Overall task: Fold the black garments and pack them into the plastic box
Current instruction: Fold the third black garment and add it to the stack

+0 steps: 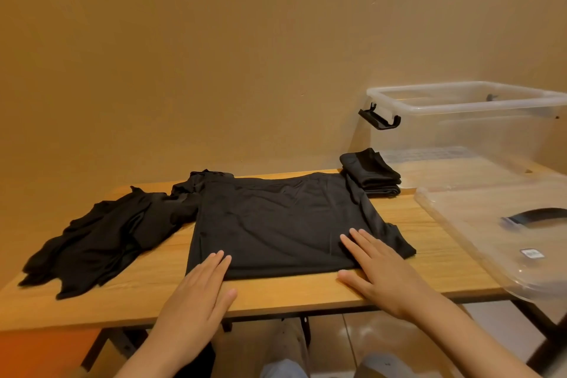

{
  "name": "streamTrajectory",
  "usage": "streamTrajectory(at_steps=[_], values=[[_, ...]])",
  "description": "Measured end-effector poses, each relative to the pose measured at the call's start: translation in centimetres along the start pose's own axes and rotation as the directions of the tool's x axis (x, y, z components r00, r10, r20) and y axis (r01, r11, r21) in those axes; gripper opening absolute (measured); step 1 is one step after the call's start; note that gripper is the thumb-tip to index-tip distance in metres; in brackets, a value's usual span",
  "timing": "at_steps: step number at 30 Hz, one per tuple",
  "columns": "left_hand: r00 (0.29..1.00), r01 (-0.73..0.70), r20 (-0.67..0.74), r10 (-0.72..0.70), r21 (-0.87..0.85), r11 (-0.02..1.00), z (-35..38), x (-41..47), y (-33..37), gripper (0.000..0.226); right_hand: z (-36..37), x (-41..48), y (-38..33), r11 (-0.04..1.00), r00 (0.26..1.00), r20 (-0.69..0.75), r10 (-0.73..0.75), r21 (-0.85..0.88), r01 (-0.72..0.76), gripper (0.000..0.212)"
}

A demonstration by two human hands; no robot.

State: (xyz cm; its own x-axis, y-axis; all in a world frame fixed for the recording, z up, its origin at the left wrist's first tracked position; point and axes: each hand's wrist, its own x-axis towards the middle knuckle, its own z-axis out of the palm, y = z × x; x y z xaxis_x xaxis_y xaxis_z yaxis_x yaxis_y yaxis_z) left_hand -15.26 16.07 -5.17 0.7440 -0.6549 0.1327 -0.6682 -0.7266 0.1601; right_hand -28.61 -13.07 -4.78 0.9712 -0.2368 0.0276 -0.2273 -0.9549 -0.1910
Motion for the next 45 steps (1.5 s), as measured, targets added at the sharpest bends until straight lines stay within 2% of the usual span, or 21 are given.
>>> streamTrajectory(at_steps=[3, 8, 11, 13, 15, 18, 21, 22, 23, 24, 26, 32, 36, 38, 40, 42, 43, 45], values=[[1.0, 0.011, 0.013, -0.011, 0.023, 1.0, 0.6, -0.4, -0.5, 0.127, 0.1, -0.5, 0.4, 1.0, 0.999, 0.03, 0.019, -0.021, -0.018, 0.103], [0.999, 0.011, -0.034, -0.009, 0.055, 0.998, 0.8, -1.0, -1.0, 0.125, 0.4, -1.7, 1.3, 0.999, 1.0, -0.021, -0.013, -0.038, 0.012, 0.106], [1.0, 0.004, -0.027, -0.002, 0.065, 0.998, 0.6, -1.5, -1.0, 0.124, 0.6, -2.4, 1.8, 0.995, 0.998, -0.039, -0.042, -0.092, 0.039, 0.101], [1.0, 0.002, -0.018, -0.001, 0.048, 0.999, 0.4, -1.9, -0.8, 0.11, 0.9, -2.9, 1.8, 0.993, 0.997, -0.056, -0.055, -0.106, 0.049, 0.102], [0.999, 0.0, -0.035, 0.003, 0.058, 0.998, 0.7, -2.3, -0.9, 0.083, 1.7, -3.4, 1.9, 0.991, 0.994, -0.093, -0.049, -0.126, 0.037, 0.098], [0.993, -0.056, -0.1, 0.063, 0.07, 0.996, 1.1, -3.2, -1.7, 0.053, 2.6, -4.2, 1.9, 0.993, 0.976, -0.211, -0.055, -0.113, 0.031, 0.08], [0.969, -0.135, -0.202, 0.141, 0.04, 0.99, 1.9, -4.5, -2.3, 0.041, 3.4, -5.4, 2.7, 0.991, 0.934, -0.332, -0.129, -0.072, 0.111, 0.047], [0.959, -0.157, -0.237, 0.156, 0.015, 0.987, 1.9, -4.8, -2.3, 0.037, 3.4, -5.6, 3.1, 0.987, 0.919, -0.362, -0.158, -0.038, 0.155, 0.048], [0.949, -0.17, -0.274, 0.158, -0.018, 0.985, 1.9, -4.9, -2.4, 0.039, 3.4, -5.7, 3.7, 0.981, 0.907, -0.383, -0.175, 0.009, 0.193, 0.058], [0.946, -0.162, -0.295, 0.136, -0.065, 0.985, 1.9, -4.9, -2.5, 0.049, 3.2, -5.9, 4.3, 0.973, 0.901, -0.392, -0.185, 0.056, 0.224, 0.065], [0.95, -0.144, -0.298, 0.094, -0.15, 0.978, 1.4, -4.8, -2.7, 0.061, 2.7, -6.1, 5.1, 0.963, 0.892, -0.408, -0.197, 0.09, 0.254, 0.067], [0.964, -0.169, -0.232, 0.128, -0.165, 0.972, 2.4, -5.0, -4.4, 0.066, 3.8, -6.1, 6.9, 0.969, 0.882, -0.422, -0.211, 0.032, 0.247, 0.081], [0.944, -0.175, -0.312, 0.109, -0.189, 0.966, 2.4, -5.0, -4.2, 0.058, 4.1, -6.6, 7.9, 0.958, 0.866, -0.441, -0.236, 0.044, 0.283, 0.074], [0.934, -0.156, -0.352, 0.064, -0.24, 0.958, 1.6, -4.7, -4.0, 0.057, 3.3, -6.7, 7.8, 0.951, 0.849, -0.488, -0.204, 0.105, 0.289, 0.064], [0.944, -0.127, -0.33, 0.027, -0.284, 0.95, 0.4, -4.3, -3.7, 0.053, 1.9, -6.8, 7.4, 0.942, 0.851, -0.514, -0.105, 0.223, 0.251, 0.063], [0.954, -0.107, -0.298, -0.001, -0.344, 0.933, -0.9, -3.5, -3.6, 0.045, 0.2, -6.3, 7.1, 0.928, 0.849, -0.527, -0.038, 0.297, 0.226, 0.04], [0.955, -0.096, -0.294, -0.029, -0.403, 0.91, -1.6, -3.0, -3.5, 0.039, -0.6, -5.8, 6.9, 0.911, 0.834, -0.552, -0.001, 0.343, 0.228, 0.027], [0.941, -0.086, -0.322, -0.103, -0.524, 0.847, -3.2, -1.7, -3.3, 0.028, -2.6, -4.5, 6.3, 0.873, 0.773, -0.63, 0.077, 0.417, 0.253, 0.03]])
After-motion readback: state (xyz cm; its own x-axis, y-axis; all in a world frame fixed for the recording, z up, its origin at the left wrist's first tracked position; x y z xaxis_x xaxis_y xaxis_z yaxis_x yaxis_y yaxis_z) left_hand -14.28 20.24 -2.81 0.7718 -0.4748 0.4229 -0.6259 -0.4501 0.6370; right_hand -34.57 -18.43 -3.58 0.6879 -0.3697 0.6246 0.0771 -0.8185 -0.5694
